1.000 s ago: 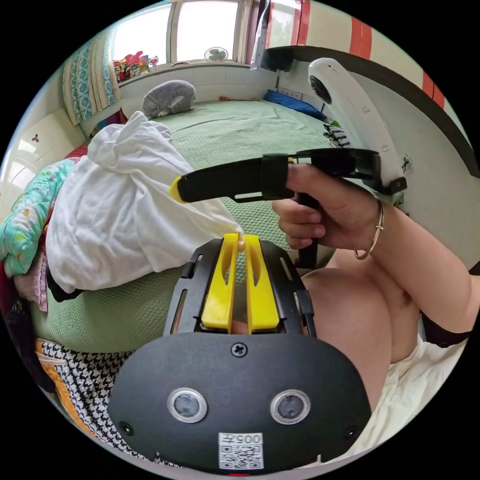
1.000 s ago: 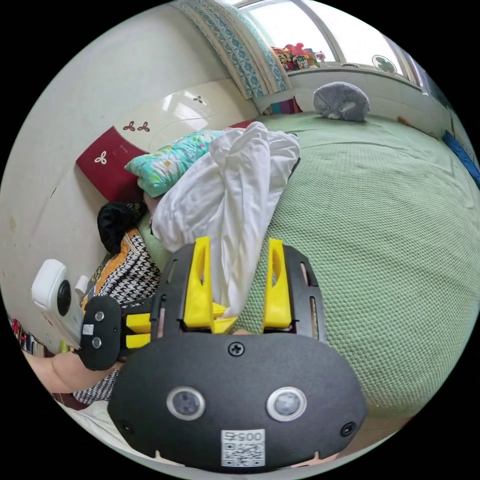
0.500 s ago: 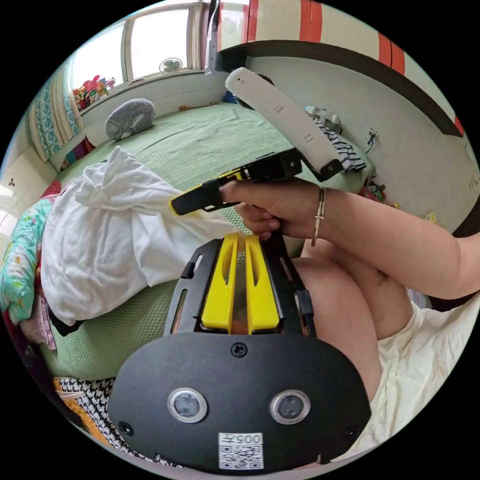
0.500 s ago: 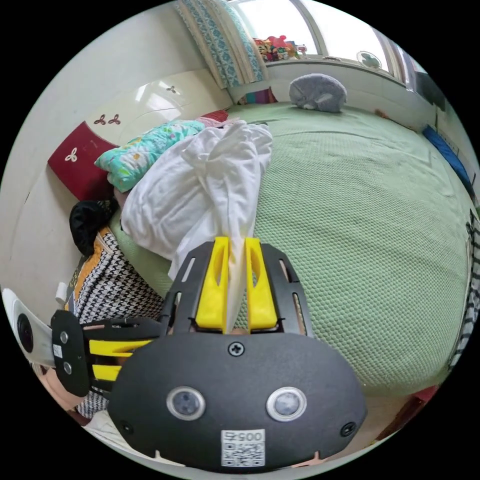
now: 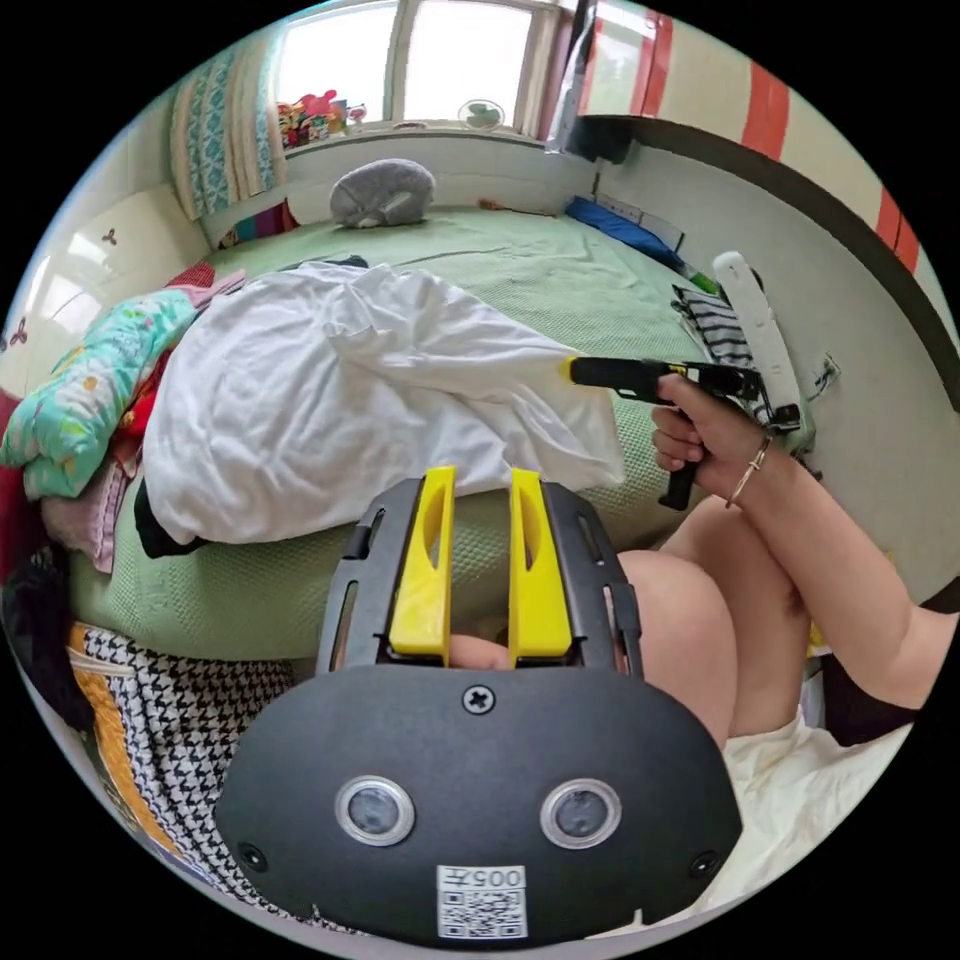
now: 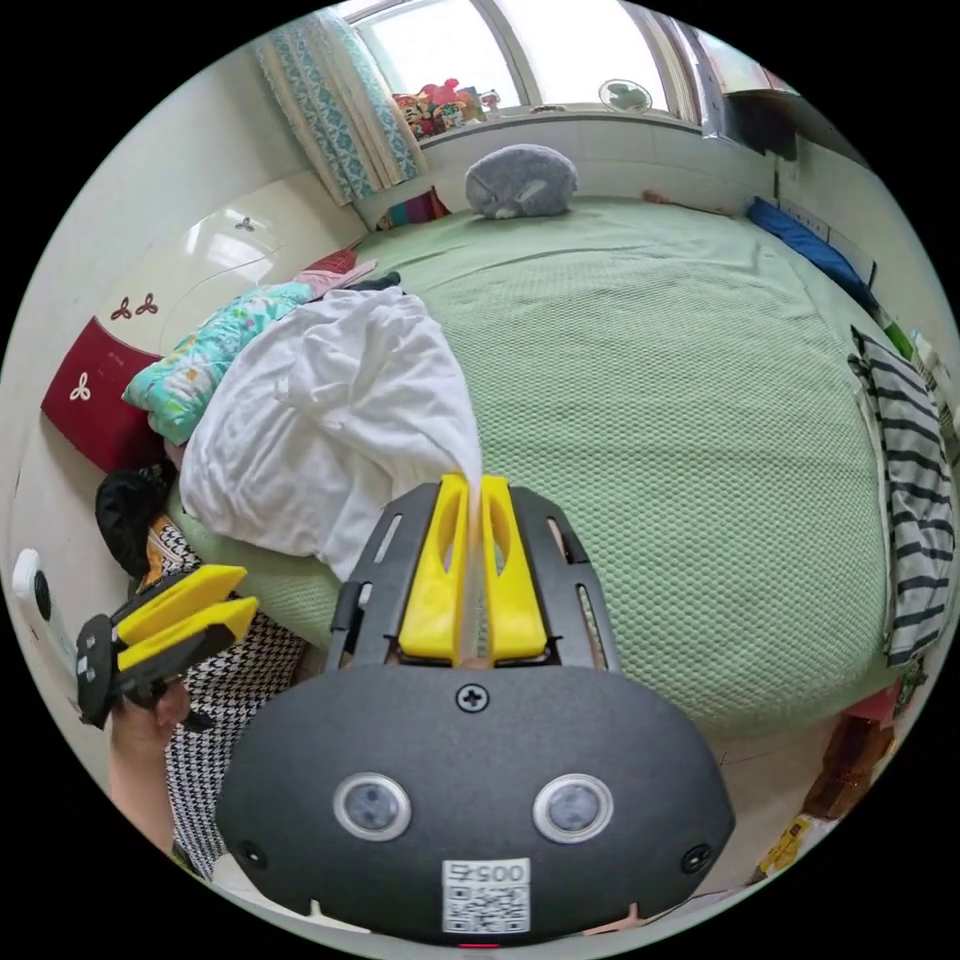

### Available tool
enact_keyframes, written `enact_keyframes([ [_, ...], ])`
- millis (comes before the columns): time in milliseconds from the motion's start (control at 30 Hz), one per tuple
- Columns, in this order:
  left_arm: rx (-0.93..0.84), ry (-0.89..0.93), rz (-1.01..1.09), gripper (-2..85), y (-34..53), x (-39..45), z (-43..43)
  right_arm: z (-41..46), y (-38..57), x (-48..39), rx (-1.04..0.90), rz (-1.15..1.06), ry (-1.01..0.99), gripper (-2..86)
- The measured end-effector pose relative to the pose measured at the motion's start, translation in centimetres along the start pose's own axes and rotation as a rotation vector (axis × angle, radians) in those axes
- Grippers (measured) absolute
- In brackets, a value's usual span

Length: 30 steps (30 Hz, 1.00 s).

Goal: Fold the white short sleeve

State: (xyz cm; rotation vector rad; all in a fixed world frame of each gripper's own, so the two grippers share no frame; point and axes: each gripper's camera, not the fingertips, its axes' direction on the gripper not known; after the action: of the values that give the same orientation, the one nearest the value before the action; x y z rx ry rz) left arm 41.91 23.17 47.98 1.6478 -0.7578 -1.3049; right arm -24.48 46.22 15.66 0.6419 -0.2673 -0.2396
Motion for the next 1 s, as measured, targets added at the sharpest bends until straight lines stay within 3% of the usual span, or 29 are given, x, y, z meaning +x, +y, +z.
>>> enact_keyframes([
  [433, -0.040, -0.009, -0.075, 7.5, -0.1, -2.6, 2.5, -0.7, -0.5, 3.2, -0.011, -0.031, 0.193, -1.5],
  [600, -0.078, 0.002, -0.061, 7.3, -0.6, -2.1, 4.4, -1.3, -0.4, 6.5, -0.036, 0.068, 0.170, -1.5],
  [1000, -0.070, 0.077, -0.028, 7.2, -2.0, -1.6, 7.1, -5.0, 2.3, 14.3, 0.016, 0.397, 0.375, -0.1],
])
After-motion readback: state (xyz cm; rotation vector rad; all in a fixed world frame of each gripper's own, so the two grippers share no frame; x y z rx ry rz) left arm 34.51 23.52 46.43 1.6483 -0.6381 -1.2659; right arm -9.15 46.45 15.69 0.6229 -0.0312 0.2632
